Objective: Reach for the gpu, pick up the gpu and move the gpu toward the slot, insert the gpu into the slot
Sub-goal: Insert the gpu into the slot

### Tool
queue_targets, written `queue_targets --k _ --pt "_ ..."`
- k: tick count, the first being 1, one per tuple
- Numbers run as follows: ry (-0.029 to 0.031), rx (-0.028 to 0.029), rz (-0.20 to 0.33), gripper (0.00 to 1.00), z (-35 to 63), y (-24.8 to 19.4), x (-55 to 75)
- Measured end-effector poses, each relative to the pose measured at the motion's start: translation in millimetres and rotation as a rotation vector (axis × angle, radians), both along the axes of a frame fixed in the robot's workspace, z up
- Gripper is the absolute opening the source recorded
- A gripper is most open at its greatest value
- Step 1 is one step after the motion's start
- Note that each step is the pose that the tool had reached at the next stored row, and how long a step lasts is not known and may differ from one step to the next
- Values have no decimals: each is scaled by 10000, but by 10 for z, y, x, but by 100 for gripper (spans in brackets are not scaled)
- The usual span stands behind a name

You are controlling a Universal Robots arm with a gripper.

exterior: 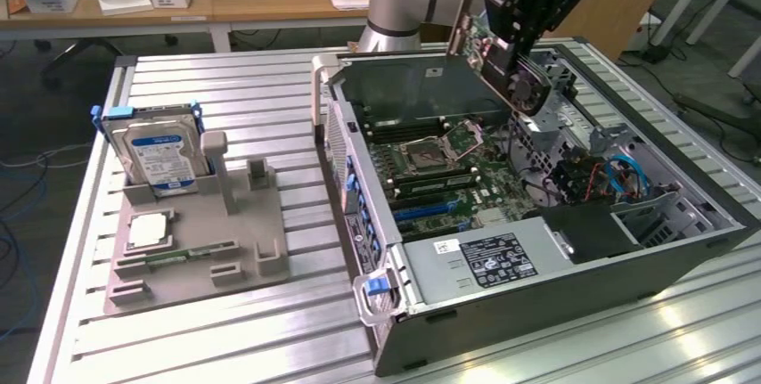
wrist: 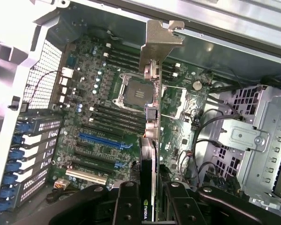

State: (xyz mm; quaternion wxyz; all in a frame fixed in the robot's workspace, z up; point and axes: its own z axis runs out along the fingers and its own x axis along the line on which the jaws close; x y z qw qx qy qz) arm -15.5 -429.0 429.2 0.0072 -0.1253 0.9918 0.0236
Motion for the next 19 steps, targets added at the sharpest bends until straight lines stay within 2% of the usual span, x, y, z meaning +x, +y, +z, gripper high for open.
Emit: queue_targets --k 19 --pt "0 0 877 25 0 -9 0"
